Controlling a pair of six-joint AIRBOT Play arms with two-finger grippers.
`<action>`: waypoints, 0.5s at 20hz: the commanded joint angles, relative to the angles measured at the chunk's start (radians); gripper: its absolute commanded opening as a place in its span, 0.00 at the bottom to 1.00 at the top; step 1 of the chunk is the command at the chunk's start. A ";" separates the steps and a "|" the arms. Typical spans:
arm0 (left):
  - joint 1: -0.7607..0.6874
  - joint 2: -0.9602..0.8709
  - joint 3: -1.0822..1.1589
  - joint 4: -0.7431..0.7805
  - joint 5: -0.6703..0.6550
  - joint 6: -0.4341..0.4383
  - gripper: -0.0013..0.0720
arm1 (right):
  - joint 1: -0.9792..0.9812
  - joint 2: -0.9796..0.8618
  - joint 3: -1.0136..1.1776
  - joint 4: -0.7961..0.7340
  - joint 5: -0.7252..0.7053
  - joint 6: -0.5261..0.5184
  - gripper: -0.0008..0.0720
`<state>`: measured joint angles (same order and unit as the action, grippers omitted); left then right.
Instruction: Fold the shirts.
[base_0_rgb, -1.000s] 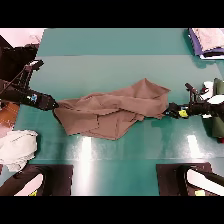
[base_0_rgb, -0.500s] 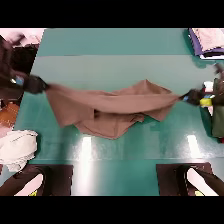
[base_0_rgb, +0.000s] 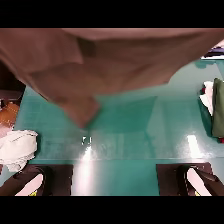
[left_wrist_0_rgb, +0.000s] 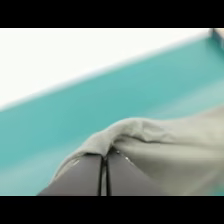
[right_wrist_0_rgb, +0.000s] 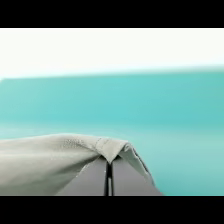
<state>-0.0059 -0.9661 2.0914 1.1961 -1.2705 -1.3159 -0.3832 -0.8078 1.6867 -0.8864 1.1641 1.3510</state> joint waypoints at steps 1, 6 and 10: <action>0.000 0.043 0.137 -0.012 0.034 -0.048 0.05 | -0.001 -0.017 0.280 -0.008 0.040 0.028 0.03; 0.000 0.149 0.142 -0.079 0.140 -0.045 0.05 | -0.001 -0.113 0.533 -0.189 0.246 0.168 0.03; 0.000 0.145 0.077 -0.063 0.137 -0.038 0.05 | -0.001 -0.132 0.414 -0.342 0.351 0.193 0.02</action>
<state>-0.0059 -0.8307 2.2105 1.1313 -1.1545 -1.3560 -0.3840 -0.9226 2.1387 -1.1042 1.4231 1.5070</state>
